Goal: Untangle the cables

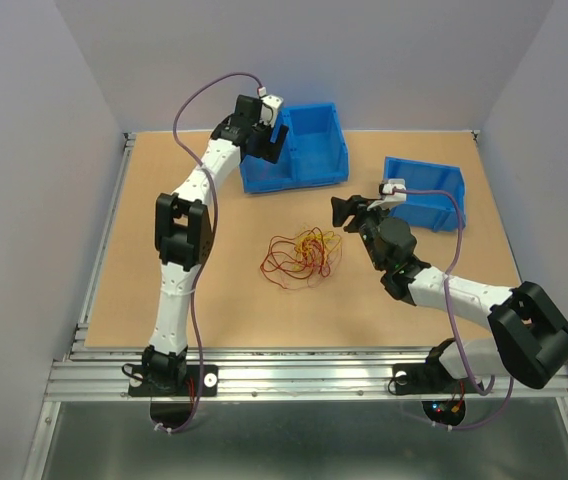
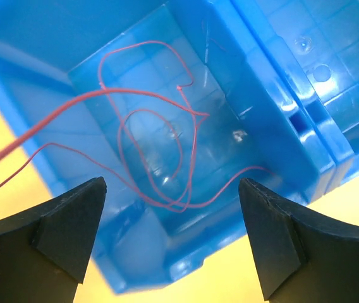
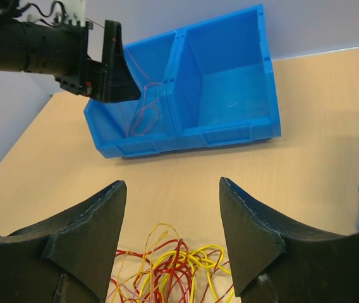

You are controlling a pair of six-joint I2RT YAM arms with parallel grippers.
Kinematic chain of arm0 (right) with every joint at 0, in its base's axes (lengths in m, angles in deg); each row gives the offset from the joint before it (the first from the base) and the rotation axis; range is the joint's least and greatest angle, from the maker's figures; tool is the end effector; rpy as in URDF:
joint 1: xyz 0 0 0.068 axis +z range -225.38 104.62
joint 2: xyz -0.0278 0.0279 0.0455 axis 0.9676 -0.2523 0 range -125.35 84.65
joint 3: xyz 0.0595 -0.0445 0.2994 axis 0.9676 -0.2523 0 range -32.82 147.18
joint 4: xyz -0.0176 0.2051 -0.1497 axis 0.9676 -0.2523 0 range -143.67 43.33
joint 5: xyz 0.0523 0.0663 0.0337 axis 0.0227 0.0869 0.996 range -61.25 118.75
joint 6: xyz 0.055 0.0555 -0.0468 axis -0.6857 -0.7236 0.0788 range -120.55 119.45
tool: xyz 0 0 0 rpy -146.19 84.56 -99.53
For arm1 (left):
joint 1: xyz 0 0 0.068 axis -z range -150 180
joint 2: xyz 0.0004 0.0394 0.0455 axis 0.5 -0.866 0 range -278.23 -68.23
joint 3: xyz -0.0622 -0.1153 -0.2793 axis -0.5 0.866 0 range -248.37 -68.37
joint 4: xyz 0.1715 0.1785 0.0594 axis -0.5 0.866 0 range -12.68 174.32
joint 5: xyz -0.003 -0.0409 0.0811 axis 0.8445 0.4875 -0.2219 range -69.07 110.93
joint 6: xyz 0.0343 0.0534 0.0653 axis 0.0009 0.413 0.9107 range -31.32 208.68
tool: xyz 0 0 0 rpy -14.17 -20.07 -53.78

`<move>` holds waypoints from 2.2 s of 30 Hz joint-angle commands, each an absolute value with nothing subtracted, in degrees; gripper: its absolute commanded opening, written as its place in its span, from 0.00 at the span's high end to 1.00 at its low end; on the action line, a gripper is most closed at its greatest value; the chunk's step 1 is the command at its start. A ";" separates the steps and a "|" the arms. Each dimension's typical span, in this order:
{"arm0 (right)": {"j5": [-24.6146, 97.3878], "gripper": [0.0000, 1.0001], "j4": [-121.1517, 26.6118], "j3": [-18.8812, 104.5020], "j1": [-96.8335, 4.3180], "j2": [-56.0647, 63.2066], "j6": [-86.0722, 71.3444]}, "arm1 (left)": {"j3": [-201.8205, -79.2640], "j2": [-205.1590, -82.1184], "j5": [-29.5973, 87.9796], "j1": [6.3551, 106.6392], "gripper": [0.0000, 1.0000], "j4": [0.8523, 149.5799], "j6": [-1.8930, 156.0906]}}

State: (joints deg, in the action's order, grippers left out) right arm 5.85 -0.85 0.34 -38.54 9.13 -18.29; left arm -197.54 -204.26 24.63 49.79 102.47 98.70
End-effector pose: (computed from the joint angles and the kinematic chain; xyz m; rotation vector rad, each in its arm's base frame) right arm 0.2668 0.1603 0.2979 0.0693 1.5311 0.4603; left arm 0.5734 -0.2119 0.2711 0.5854 2.0509 -0.1692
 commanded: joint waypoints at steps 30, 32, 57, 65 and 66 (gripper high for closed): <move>6.60 0.34 0.87 3.83 -38.47 6.87 -18.30 | -188.36 -197.35 68.98 39.49 0.25 91.22 74.81; 6.51 0.34 0.79 3.83 -38.38 6.96 -18.39 | -185.02 -197.08 74.69 39.14 0.25 87.71 69.38; 6.51 0.34 -0.09 4.27 -38.38 6.60 -18.04 | -156.44 -182.59 84.12 42.22 0.15 48.22 48.39; 9.75 0.30 -12.63 10.31 -38.38 4.68 -17.42 | -154.42 -173.80 66.57 44.31 0.15 64.81 77.23; 10.72 0.27 -20.49 14.68 -38.38 3.98 -17.34 | -153.98 -172.31 60.63 45.11 0.13 65.88 82.39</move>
State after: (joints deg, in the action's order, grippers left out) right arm 7.75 -6.49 4.04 -38.54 5.58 -18.09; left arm -154.96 -180.06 73.59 42.82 60.30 64.38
